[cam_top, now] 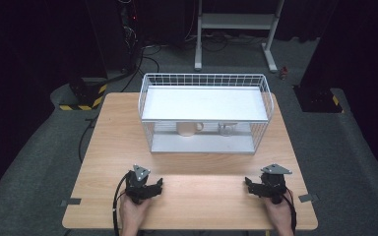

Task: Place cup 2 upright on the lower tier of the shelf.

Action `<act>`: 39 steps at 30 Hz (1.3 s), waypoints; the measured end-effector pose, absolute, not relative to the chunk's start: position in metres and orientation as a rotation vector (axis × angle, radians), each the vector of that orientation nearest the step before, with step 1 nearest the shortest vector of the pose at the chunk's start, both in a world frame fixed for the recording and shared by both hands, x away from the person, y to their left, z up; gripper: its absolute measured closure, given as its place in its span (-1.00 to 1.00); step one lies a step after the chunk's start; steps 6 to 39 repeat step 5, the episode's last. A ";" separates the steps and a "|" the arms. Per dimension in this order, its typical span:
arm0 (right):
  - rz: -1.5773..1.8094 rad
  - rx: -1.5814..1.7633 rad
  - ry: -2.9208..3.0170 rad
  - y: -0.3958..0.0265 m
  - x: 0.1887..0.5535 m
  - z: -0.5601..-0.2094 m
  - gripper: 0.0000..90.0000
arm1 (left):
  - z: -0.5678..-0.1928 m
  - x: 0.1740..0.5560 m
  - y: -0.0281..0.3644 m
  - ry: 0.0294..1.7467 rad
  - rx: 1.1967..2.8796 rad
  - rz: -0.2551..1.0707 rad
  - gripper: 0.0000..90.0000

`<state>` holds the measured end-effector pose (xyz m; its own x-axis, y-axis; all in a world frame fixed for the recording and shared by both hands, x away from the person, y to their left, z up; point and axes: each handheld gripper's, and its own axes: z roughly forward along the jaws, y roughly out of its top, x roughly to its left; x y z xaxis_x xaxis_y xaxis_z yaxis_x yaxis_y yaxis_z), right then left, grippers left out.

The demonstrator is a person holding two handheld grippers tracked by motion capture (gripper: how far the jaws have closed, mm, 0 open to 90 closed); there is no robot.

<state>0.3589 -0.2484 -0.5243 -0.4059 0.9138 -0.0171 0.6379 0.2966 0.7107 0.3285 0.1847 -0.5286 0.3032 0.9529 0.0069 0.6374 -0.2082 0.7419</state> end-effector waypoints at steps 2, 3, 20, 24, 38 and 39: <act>0.883 1.386 2.151 -0.248 0.359 -0.524 -0.65 | -0.529 0.329 0.185 1.411 1.936 0.635 -0.57; 0.883 1.386 2.151 -0.248 0.359 -0.524 -0.65 | -0.529 0.329 0.185 1.411 1.936 0.634 -0.57; 0.883 1.386 2.151 -0.248 0.359 -0.524 -0.65 | -0.529 0.329 0.185 1.411 1.936 0.634 -0.57; 0.883 1.386 2.151 -0.248 0.359 -0.524 -0.65 | -0.529 0.329 0.185 1.411 1.936 0.634 -0.57; 0.883 1.386 2.151 -0.248 0.359 -0.524 -0.65 | -0.529 0.329 0.185 1.411 1.936 0.634 -0.57; 0.883 1.386 2.151 -0.248 0.359 -0.524 -0.65 | -0.529 0.329 0.185 1.411 1.936 0.634 -0.57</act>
